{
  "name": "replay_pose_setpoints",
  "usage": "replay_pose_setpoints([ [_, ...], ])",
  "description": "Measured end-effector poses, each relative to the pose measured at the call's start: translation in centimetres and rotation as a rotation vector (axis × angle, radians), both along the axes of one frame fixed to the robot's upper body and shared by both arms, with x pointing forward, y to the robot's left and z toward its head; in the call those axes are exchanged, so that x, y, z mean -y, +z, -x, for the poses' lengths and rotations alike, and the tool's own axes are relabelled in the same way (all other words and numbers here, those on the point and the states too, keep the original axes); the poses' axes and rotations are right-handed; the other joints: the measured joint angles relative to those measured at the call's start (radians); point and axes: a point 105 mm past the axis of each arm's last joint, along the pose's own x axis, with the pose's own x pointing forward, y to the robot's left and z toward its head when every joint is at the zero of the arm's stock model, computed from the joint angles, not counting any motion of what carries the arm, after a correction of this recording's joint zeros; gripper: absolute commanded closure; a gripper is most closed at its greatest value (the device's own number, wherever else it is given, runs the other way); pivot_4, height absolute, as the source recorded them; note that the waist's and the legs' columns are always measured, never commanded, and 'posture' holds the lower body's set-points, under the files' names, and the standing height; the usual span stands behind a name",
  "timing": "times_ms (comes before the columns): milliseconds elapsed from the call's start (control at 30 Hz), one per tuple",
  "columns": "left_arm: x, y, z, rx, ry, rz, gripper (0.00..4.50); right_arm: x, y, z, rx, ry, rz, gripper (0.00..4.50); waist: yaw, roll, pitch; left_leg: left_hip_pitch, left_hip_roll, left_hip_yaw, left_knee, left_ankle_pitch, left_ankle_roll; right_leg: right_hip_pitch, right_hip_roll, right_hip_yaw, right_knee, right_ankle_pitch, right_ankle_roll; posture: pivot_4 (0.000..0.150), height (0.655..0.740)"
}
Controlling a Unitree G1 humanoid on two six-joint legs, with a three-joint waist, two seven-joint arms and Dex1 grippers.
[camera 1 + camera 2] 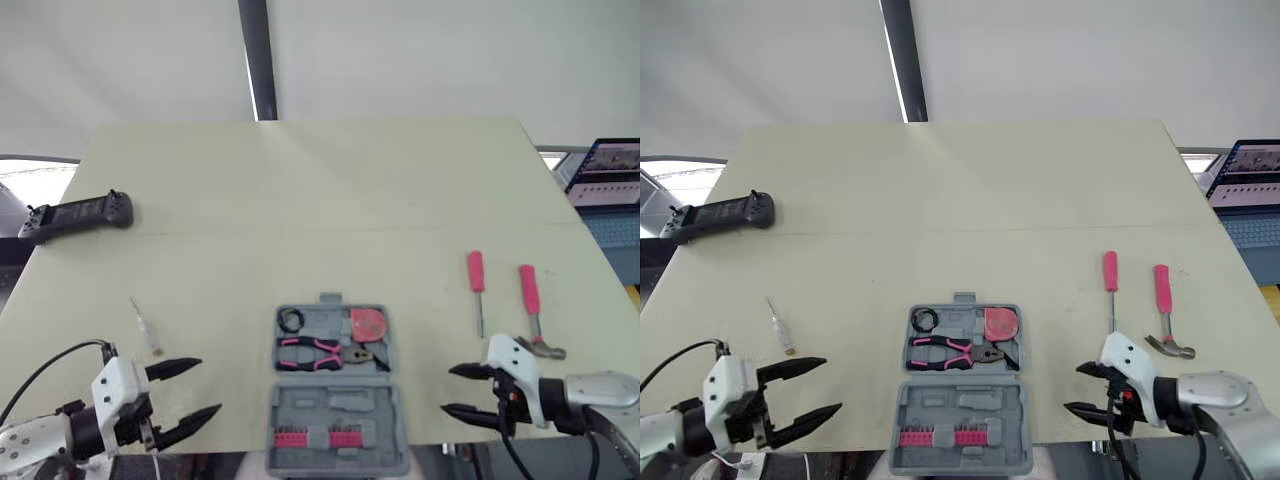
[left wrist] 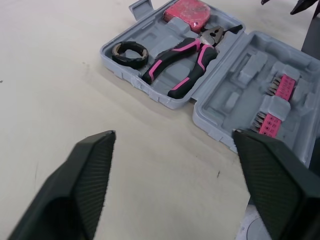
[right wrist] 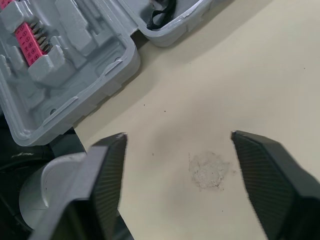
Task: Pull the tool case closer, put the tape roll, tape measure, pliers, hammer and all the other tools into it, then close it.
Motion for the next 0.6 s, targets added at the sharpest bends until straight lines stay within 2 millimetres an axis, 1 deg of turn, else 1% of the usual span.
replay_pose_setpoints([
  [133,0.0,0.0,-0.1,-0.02,-0.001,0.004,3.92,0.0,0.0,-0.1,0.003,0.0,0.0,4.4,-0.001,0.0,0.0,0.0,0.0,0.0,0.0,0.0,0.0,0.0,0.0,0.0,0.0,0.0,0.0,0.15,0.74],
  [167,0.1,0.1,-0.1,-0.02,-0.003,0.004,4.44,0.0,0.1,-0.1,0.003,0.0,0.0,4.5,0.0,0.0,0.0,0.0,0.0,0.0,0.0,0.0,0.0,0.0,0.0,0.0,0.0,0.0,0.0,0.15,0.74],
  [267,0.2,0.2,-0.3,-0.016,-0.007,0.006,4.48,0.0,0.1,-0.1,0.005,0.002,-0.001,4.5,0.0,0.0,0.0,0.0,0.0,0.0,0.0,0.0,0.0,0.0,0.0,0.0,0.0,0.0,0.0,0.15,0.74],
  [300,0.4,0.5,-0.6,-0.003,-0.017,0.005,4.48,-0.1,0.1,-0.2,0.006,0.005,-0.001,4.5,0.0,0.0,0.0,0.0,0.0,0.0,0.0,0.0,0.0,0.0,0.0,0.0,0.0,0.0,0.0,0.15,0.74],
  [400,1.2,0.6,-1.2,-0.015,-0.06,-0.008,4.48,-0.9,0.2,-0.9,0.031,0.027,0.002,4.5,0.0,0.0,0.0,0.0,0.0,0.0,0.001,0.0,0.0,0.0,0.0,0.0,0.001,0.0,0.0,0.15,0.74],
  [500,1.8,-0.2,-1.6,-0.092,-0.069,-0.025,4.48,-1.6,-0.2,-1.1,0.031,0.043,0.006,4.5,0.0,0.0,0.0,0.0,0.0,0.0,0.0,0.0,0.0,0.0,0.0,0.0,0.001,0.0,0.0,0.15,0.74],
  [600,1.9,-1.6,-1.8,-0.205,-0.055,-0.065,4.48,-2.3,-0.5,-1.4,0.033,0.047,0.004,4.5,-0.001,0.001,0.0,0.0,0.0,-0.001,0.0,0.0,0.0,0.0,0.0,0.0,0.001,0.0,0.0,0.15,0.74],
])
